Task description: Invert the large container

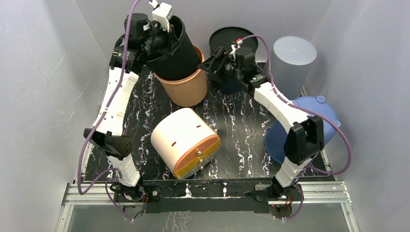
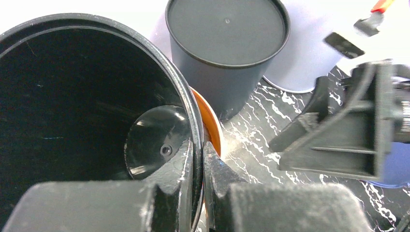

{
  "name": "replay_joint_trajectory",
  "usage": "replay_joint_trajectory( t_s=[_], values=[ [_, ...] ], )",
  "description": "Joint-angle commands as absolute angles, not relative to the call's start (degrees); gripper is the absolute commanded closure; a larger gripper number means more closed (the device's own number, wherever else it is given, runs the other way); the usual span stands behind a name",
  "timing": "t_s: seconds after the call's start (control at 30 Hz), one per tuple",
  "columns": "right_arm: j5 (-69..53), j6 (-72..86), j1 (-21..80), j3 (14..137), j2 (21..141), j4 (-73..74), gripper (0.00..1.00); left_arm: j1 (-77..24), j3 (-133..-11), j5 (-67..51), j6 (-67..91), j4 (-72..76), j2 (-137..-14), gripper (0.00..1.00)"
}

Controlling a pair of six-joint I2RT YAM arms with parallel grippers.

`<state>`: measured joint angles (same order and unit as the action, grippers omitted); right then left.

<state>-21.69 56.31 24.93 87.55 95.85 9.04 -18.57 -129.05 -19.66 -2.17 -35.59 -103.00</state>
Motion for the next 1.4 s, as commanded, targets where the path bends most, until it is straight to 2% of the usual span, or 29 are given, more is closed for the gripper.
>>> replay_joint_trajectory(
  t_s=[0.0, 0.17, 0.33, 0.5, 0.63, 0.83, 1.03, 1.2, 1.27, 1.37],
  values=[
    [-17.75, 57.0, 25.48, 93.62, 101.06, 11.06, 0.23, -18.81, -135.03, -16.91, -3.75, -27.16, -96.16, 1.0],
    [-14.25, 57.88, 25.41, 90.86, 101.92, 7.68, 0.24, -18.81, -132.57, -13.48, -6.25, -22.74, -92.36, 1.0],
    [-14.07, 57.37, 25.45, 92.7, 104.14, 9.21, 0.24, -18.81, -132.22, -3.38, -9.43, -21.78, -89.42, 1.0],
    [-14.97, 55.19, 25.43, 93.38, 104.22, 7.98, 0.23, -18.81, -120.39, 9.13, -3.45, -14.1, -80.26, 1.0],
    [-15.84, 54.14, 25.47, 94.46, 105.06, 5.64, 0.27, -18.81, -116.63, 10.92, 3.19, -13.3, -74.36, 1.0],
    [-19.07, 55.01, 25.56, 101.1, 112.72, 5.55, 0.29, -18.84, -115.54, 11.93, 6.34, -16.5, -69.21, 1.0],
    [-17.92, 61.95, 27.22, 109.38, 124.02, -8.11, 0.22, -18.81, -115.15, 15.09, 8.13, -23.29, -67.29, 1.0],
    [-19.84, 64.44, 27.02, 127.89, 136.54, -5.4, 0.03, -18.81, -111.41, 9.99, 12.75, -23.43, -66.63, 1.0],
    [-22.53, 63.8, 26.56, 131.96, 137.72, -4.13, 0.02, -18.81, -111.33, 8.14, 14.47, -24.52, -67.51, 1.0],
    [-25.6, 61.62, 25.03, 129.47, 133.24, -1.92, 0.02, -18.81, -109.83, 5.79, 16.24, -23.22, -67.26, 1.0]
  ],
)
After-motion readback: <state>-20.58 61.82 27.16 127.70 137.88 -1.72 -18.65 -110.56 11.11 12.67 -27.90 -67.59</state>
